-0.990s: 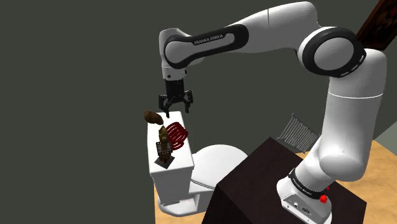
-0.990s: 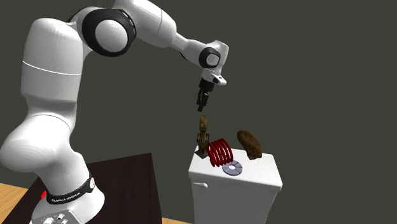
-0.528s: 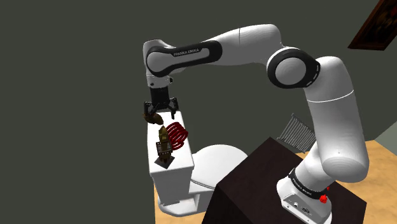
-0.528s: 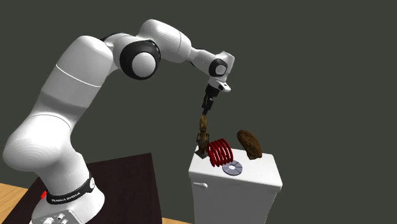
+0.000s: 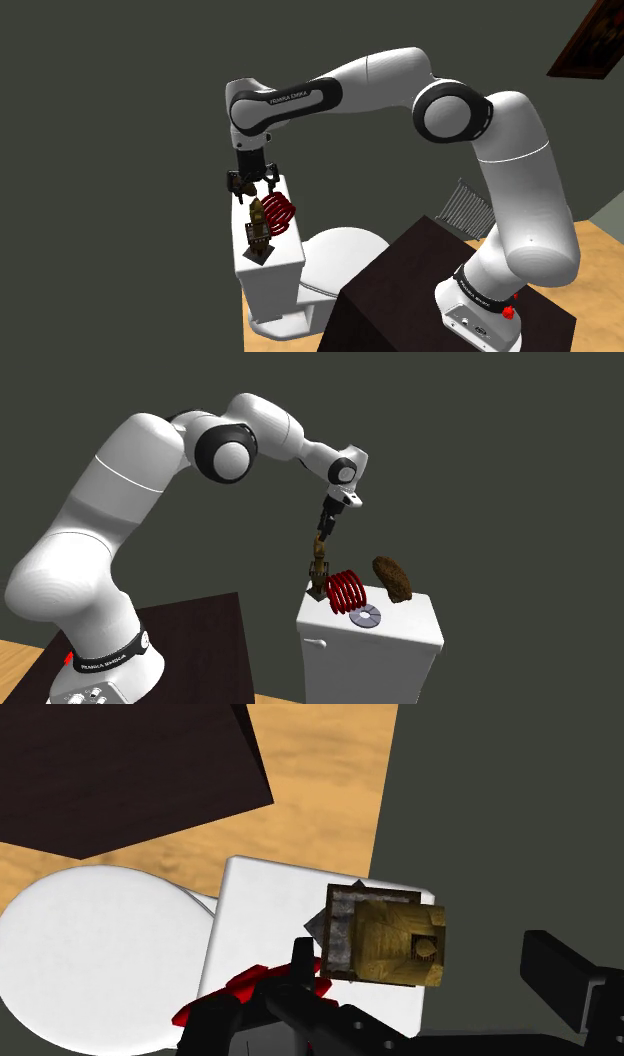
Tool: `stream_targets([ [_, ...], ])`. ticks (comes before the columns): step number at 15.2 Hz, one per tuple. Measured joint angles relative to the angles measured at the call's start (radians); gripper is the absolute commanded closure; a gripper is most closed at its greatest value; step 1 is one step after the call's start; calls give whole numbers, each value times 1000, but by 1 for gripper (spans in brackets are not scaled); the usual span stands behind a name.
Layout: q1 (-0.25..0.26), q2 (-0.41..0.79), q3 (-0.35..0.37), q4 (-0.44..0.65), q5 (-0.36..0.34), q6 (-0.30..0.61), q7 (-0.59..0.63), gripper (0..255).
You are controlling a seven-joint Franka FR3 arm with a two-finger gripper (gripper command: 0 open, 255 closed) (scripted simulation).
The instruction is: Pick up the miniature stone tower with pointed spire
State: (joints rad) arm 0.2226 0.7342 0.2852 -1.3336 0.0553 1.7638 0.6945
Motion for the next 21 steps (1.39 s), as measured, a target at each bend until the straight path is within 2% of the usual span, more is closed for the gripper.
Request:
stream_targets([
  [11,0,-1,0,2,0,-2,0,255],
  [21,-2,-43,7,59,7,-100,14,255],
])
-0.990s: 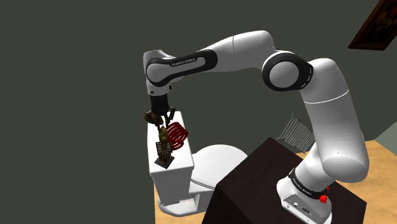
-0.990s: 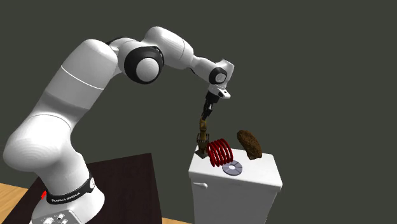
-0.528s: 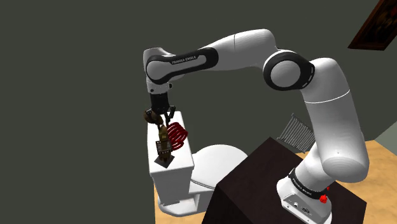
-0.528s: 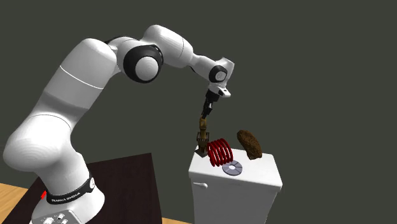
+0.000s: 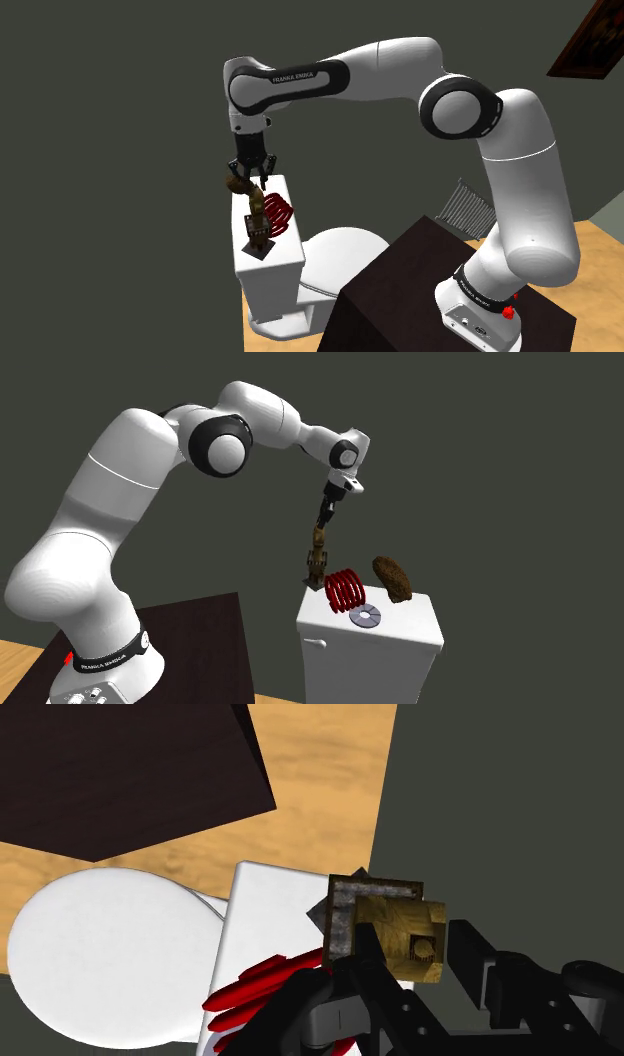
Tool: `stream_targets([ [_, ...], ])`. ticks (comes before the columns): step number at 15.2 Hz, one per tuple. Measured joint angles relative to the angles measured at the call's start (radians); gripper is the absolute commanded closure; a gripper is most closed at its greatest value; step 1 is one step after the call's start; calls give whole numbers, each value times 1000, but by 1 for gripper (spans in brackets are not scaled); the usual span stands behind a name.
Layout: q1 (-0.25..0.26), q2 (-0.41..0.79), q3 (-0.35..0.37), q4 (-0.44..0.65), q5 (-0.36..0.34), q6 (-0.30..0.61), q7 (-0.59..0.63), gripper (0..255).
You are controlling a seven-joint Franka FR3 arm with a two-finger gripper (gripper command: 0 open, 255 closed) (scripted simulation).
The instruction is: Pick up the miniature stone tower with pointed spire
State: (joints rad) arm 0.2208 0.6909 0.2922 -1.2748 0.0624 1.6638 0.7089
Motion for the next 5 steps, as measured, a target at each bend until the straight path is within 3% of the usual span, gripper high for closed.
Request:
stream_targets([
  [5,0,-12,2,40,2,-50,6,255],
])
